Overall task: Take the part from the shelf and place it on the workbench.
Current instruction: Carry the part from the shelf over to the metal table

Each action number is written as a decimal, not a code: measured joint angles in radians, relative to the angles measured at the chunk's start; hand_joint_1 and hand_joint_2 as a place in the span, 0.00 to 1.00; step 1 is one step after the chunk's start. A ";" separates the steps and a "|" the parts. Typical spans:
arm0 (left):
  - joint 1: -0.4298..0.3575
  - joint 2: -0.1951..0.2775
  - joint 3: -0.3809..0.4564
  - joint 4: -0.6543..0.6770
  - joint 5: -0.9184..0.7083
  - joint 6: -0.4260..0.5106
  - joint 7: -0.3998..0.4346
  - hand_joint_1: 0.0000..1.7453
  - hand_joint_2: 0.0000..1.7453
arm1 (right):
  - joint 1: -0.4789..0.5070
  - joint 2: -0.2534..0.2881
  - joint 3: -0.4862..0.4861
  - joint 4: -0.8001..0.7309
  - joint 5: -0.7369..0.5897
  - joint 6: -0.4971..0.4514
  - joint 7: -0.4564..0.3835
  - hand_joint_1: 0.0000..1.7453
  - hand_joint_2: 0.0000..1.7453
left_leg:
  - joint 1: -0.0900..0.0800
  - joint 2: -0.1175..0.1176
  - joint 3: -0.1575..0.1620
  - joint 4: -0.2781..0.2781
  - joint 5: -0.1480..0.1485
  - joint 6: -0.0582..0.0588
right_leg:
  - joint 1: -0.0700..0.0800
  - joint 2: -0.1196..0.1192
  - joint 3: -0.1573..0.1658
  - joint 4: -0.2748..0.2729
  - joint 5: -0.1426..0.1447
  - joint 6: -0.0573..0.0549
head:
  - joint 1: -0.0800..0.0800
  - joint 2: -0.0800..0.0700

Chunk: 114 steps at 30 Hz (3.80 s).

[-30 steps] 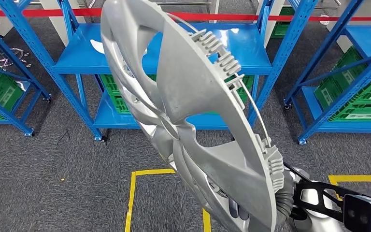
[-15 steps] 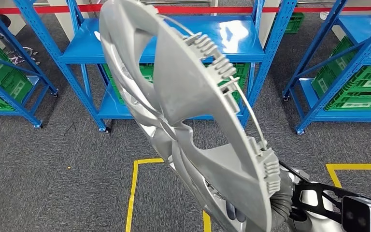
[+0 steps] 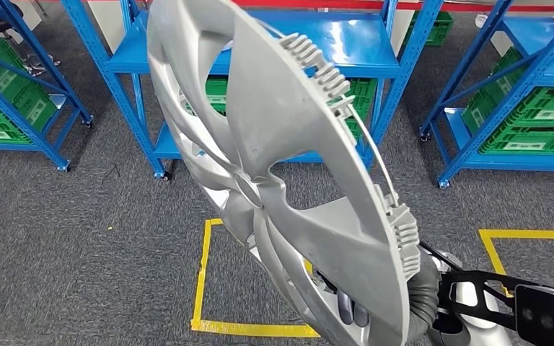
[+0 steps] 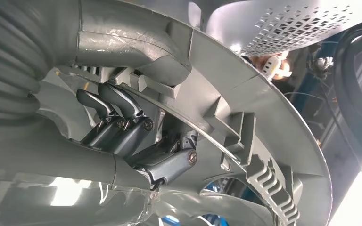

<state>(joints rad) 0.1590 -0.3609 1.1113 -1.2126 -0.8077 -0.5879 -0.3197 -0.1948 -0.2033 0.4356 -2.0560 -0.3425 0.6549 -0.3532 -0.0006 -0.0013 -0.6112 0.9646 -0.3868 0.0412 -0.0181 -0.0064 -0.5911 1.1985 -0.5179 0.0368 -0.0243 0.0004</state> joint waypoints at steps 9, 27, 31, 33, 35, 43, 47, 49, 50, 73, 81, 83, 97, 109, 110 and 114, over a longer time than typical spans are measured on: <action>0.037 -0.002 -0.038 -0.018 0.045 0.022 0.028 0.00 1.00 | 0.000 0.020 -0.018 -0.028 0.136 -0.056 -0.064 0.98 1.00 | 0.007 -0.001 -0.083 0.132 -0.081 -0.052 | 0.001 -0.002 0.098 -0.228 0.012 -0.053 | -0.004 0.000; 0.040 -0.002 -0.076 -0.037 0.052 0.019 0.033 0.00 1.00 | 0.008 0.021 -0.042 -0.044 0.213 -0.077 -0.147 0.98 1.00 | -0.002 0.006 0.061 -0.019 -0.040 0.006 | 0.002 0.001 -0.100 0.061 -0.061 -0.022 | 0.003 0.000; 0.040 -0.002 -0.080 -0.037 0.051 0.019 0.033 0.00 1.00 | 0.008 0.018 -0.042 -0.044 0.214 -0.077 -0.148 0.98 1.00 | -0.002 0.006 -0.016 0.006 -0.001 -0.005 | -0.002 0.001 0.013 -0.022 -0.014 0.015 | 0.004 0.000; 0.040 -0.002 -0.081 -0.037 0.044 0.018 0.029 0.00 1.00 | 0.008 0.017 -0.042 -0.045 0.218 -0.077 -0.154 0.98 1.00 | -0.003 0.005 -0.045 0.026 0.014 -0.014 | 0.000 0.003 0.109 -0.171 -0.021 0.008 | 0.004 0.000; 0.040 -0.002 -0.080 -0.036 0.027 0.014 0.019 0.00 1.00 | 0.008 0.016 -0.041 -0.046 0.229 -0.077 -0.172 0.98 1.00 | -0.004 0.004 -0.061 0.035 0.031 -0.023 | 0.004 0.005 0.133 -0.227 -0.034 -0.006 | 0.004 0.000; 0.041 -0.002 -0.062 -0.035 0.020 0.005 0.009 0.00 1.00 | -0.011 0.009 -0.035 -0.048 0.389 -0.150 -0.231 0.98 1.00 | 0.012 0.001 -0.122 0.323 -0.161 -0.058 | 0.001 -0.001 0.064 -0.211 0.026 -0.046 | 0.000 0.000; 0.047 -0.001 -0.067 -0.045 0.055 0.011 0.030 0.00 1.00 | -0.013 0.003 -0.040 -0.064 0.493 -0.208 -0.260 0.98 1.00 | 0.008 -0.002 0.043 0.129 -0.106 -0.040 | 0.004 0.000 0.029 -0.199 0.046 -0.036 | 0.001 0.000; 0.050 0.000 -0.070 -0.054 0.063 0.012 0.034 0.00 1.00 | -0.017 0.000 -0.042 -0.073 0.510 -0.217 -0.268 0.98 1.00 | -0.001 -0.005 0.092 0.047 -0.114 -0.029 | 0.003 0.000 0.017 -0.198 0.060 -0.022 | 0.002 0.000; 0.051 0.000 -0.071 -0.057 0.063 0.012 0.035 0.00 1.00 | -0.019 -0.001 -0.043 -0.077 0.515 -0.220 -0.269 0.98 1.00 | -0.005 -0.005 0.096 0.036 -0.113 -0.025 | 0.001 -0.001 0.012 -0.198 0.068 -0.013 | 0.002 0.000; 0.006 -0.004 -0.047 -0.027 -0.051 0.010 -0.030 0.00 1.00 | -0.023 -0.032 -0.042 -0.076 0.498 -0.184 -0.302 0.98 1.00 | 0.012 0.001 -0.110 0.314 -0.193 -0.065 | -0.002 0.001 0.031 -0.203 0.051 -0.044 | -0.003 0.000; -0.017 -0.002 -0.031 -0.018 -0.074 0.003 -0.051 0.00 1.00 | -0.035 -0.036 -0.042 -0.074 0.493 -0.181 -0.302 0.98 1.00 | -0.005 -0.003 0.170 0.000 -0.161 -0.027 | 0.002 -0.002 -0.037 -0.207 0.138 -0.013 | -0.003 0.000; -0.020 -0.002 -0.025 -0.017 -0.086 0.002 -0.058 0.00 1.00 | -0.037 -0.037 -0.042 -0.074 0.489 -0.181 -0.302 0.98 1.00 | -0.005 0.001 0.150 -0.007 -0.133 -0.012 | -0.002 -0.001 -0.050 -0.199 0.132 -0.008 | -0.003 0.000; -0.057 -0.004 0.047 0.012 -0.213 -0.020 -0.126 0.00 1.00 | -0.038 -0.043 -0.037 -0.070 0.501 -0.157 -0.297 0.98 1.00 | -0.004 -0.020 -0.069 0.028 0.057 -0.032 | 0.003 0.035 0.128 -0.221 -0.031 -0.028 | 0.002 0.000; -0.103 -0.004 0.090 0.032 -0.265 -0.026 -0.155 0.00 1.00 | -0.040 -0.050 -0.033 -0.065 0.506 -0.168 -0.310 0.98 1.00 | 0.011 -0.006 0.122 0.085 -0.126 -0.050 | 0.002 0.008 -0.034 -0.215 0.127 -0.031 | -0.002 0.000; -0.106 -0.003 0.090 0.033 -0.266 -0.025 -0.155 0.00 1.00 | -0.040 -0.051 -0.033 -0.064 0.507 -0.168 -0.312 0.98 1.00 | 0.007 -0.006 0.158 0.028 -0.142 -0.044 | 0.003 0.007 -0.037 -0.217 0.138 -0.024 | -0.002 0.000; -0.110 -0.004 0.093 0.041 -0.270 -0.018 -0.155 0.00 1.00 | -0.039 -0.053 -0.037 -0.061 0.509 -0.168 -0.314 0.98 1.00 | -0.002 0.000 0.147 -0.018 -0.121 -0.012 | -0.003 0.005 -0.056 -0.212 0.147 -0.007 | -0.002 0.000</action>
<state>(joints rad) 0.0488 -0.3649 1.2042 -1.1720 -1.0778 -0.6057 -0.4750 -0.2335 -0.2560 0.3987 -2.1173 0.1665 0.4869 -0.6676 -0.0028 -0.0014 -0.4644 0.9470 -0.5074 0.0290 -0.0208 -0.0015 -0.6475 0.9861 -0.3712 0.0295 -0.0265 0.0004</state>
